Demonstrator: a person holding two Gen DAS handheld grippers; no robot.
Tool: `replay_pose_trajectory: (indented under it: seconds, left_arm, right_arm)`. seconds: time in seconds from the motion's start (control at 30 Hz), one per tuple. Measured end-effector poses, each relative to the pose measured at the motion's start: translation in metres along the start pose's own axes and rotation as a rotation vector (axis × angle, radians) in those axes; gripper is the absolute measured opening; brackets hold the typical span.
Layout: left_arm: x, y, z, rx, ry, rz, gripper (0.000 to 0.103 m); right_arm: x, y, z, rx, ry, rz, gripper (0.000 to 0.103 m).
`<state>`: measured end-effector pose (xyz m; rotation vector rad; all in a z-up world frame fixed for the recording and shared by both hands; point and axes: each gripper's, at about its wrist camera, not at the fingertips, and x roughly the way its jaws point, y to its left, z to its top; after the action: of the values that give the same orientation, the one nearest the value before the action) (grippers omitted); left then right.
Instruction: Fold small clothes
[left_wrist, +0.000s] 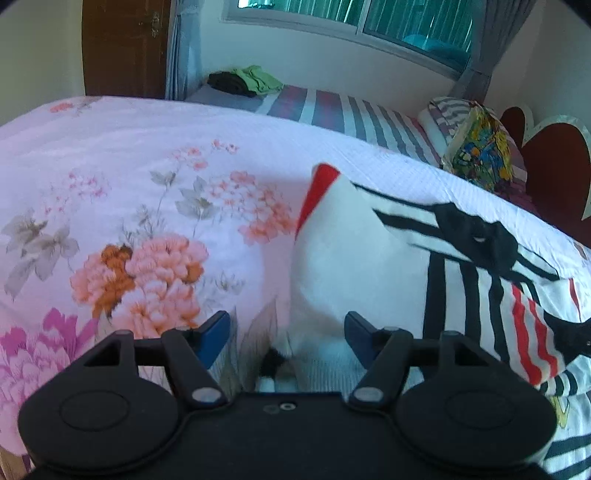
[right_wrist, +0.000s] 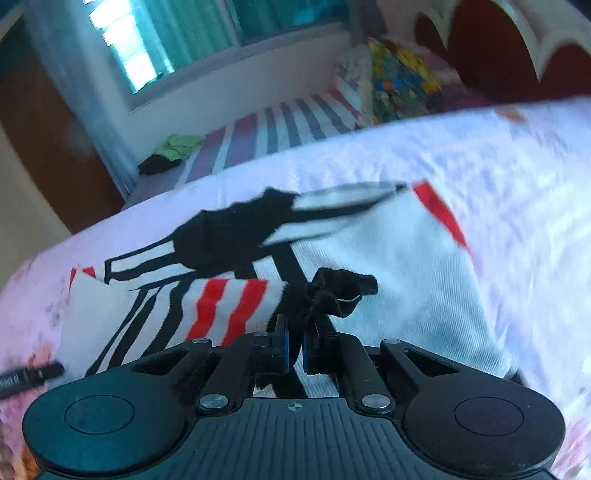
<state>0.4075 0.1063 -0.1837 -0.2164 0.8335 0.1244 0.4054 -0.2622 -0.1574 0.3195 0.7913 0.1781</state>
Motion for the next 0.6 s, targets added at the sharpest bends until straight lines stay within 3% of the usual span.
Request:
replay_pose_trajectory:
  seconds: [0.13, 0.23, 0.37, 0.6]
  left_arm:
    - [0.008, -0.007, -0.002, 0.016, 0.018, 0.009, 0.062]
    - [0.007, -0.015, -0.007, 0.028, 0.018, -0.03, 0.065]
    - [0.014, -0.023, -0.014, 0.055, 0.028, -0.011, 0.067]
    - [0.007, -0.016, 0.016, 0.013, 0.007, -0.025, 0.064]
  right_arm:
    - [-0.025, 0.007, 0.003, -0.134, -0.096, -0.031, 0.006]
    - [-0.015, -0.014, -0.006, -0.112, -0.049, -0.101, 0.006]
    - [0.005, -0.028, -0.021, -0.107, 0.013, -0.149, 0.006]
    - [-0.006, -0.038, -0.014, -0.037, 0.027, -0.077, 0.013]
